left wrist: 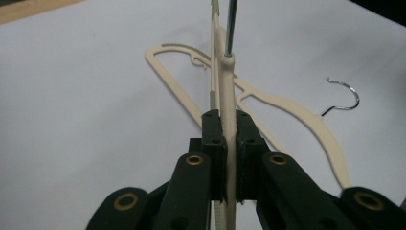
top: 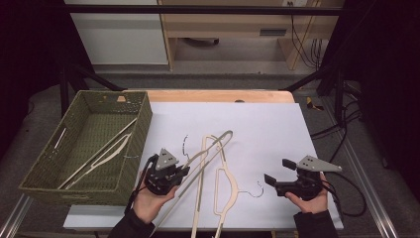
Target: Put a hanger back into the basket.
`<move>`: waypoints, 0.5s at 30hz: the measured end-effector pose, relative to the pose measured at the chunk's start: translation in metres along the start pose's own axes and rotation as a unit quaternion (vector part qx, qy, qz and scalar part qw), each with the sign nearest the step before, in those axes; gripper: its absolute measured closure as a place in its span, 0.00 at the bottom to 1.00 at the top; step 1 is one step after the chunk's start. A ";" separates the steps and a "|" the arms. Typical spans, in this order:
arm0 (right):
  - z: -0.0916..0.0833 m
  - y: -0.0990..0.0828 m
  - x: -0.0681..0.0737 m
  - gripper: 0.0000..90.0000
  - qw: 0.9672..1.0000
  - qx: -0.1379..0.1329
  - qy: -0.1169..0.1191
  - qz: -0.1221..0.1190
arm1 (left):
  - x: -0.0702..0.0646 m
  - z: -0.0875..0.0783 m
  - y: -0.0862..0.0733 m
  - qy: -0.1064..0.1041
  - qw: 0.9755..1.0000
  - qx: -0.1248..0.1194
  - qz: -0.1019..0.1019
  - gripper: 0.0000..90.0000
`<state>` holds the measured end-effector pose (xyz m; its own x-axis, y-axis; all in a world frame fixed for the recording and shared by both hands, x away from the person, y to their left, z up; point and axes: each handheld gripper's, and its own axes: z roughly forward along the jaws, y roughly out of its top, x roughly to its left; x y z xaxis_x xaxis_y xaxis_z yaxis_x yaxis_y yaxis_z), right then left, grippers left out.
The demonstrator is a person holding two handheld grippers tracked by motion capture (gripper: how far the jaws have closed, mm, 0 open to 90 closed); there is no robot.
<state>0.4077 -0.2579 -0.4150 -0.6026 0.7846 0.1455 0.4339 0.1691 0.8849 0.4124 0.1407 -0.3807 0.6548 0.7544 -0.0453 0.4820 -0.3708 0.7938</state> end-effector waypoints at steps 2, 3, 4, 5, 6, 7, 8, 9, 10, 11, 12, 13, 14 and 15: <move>-0.001 0.000 0.000 0.10 1.000 -0.001 -0.001 0.000 | 0.000 -0.008 0.003 -0.005 1.000 -0.013 0.004 0.95; -0.001 0.000 -0.001 0.09 1.000 -0.001 -0.001 -0.003 | -0.001 -0.012 0.006 -0.007 1.000 -0.018 0.007 0.95; -0.002 0.001 -0.001 0.09 1.000 -0.005 -0.003 0.000 | -0.001 -0.017 0.008 -0.010 1.000 -0.025 0.008 0.95; -0.002 0.001 -0.001 0.09 1.000 -0.005 -0.003 0.000 | -0.001 -0.021 0.010 -0.014 0.999 -0.031 0.011 0.95; -0.002 0.001 -0.001 0.09 1.000 -0.006 -0.004 0.001 | 0.000 -0.026 0.012 -0.020 0.999 -0.040 0.015 0.95; -0.002 0.001 -0.001 0.09 1.000 -0.007 -0.005 0.003 | 0.000 -0.029 0.014 -0.022 0.999 -0.045 0.017 0.95; -0.002 0.001 -0.001 0.09 1.000 -0.007 -0.005 0.003 | 0.000 -0.034 0.016 -0.025 0.998 -0.050 0.021 0.95; -0.002 0.001 -0.001 0.09 1.000 -0.007 -0.005 0.002 | 0.001 -0.038 0.019 -0.026 0.998 -0.054 0.024 0.95; -0.002 0.001 -0.001 0.09 1.000 -0.007 -0.005 0.002 | 0.002 -0.042 0.022 -0.025 0.998 -0.058 0.029 0.95; -0.002 0.001 -0.001 0.09 1.000 -0.007 -0.005 0.003 | 0.003 -0.047 0.025 -0.025 0.997 -0.060 0.038 0.95; -0.002 0.001 -0.001 0.08 1.000 -0.007 -0.005 0.002 | 0.003 -0.052 0.030 -0.023 0.997 -0.064 0.045 0.95; -0.002 0.001 -0.001 0.08 1.000 -0.007 -0.005 0.003 | 0.004 -0.056 0.032 -0.024 0.996 -0.068 0.048 0.95; -0.002 0.001 -0.001 0.08 1.000 -0.007 -0.006 0.001 | 0.005 -0.060 0.036 -0.024 0.996 -0.071 0.054 0.95; -0.003 0.001 -0.001 0.08 1.000 -0.008 -0.006 -0.002 | 0.006 -0.065 0.040 -0.024 0.995 -0.075 0.060 0.95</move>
<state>0.4071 -0.2604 -0.4132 -0.5959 0.7914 0.1363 0.4207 0.1631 0.8924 0.3976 0.1655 -0.3099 0.7307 0.6821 0.0289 0.3091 -0.3683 0.8768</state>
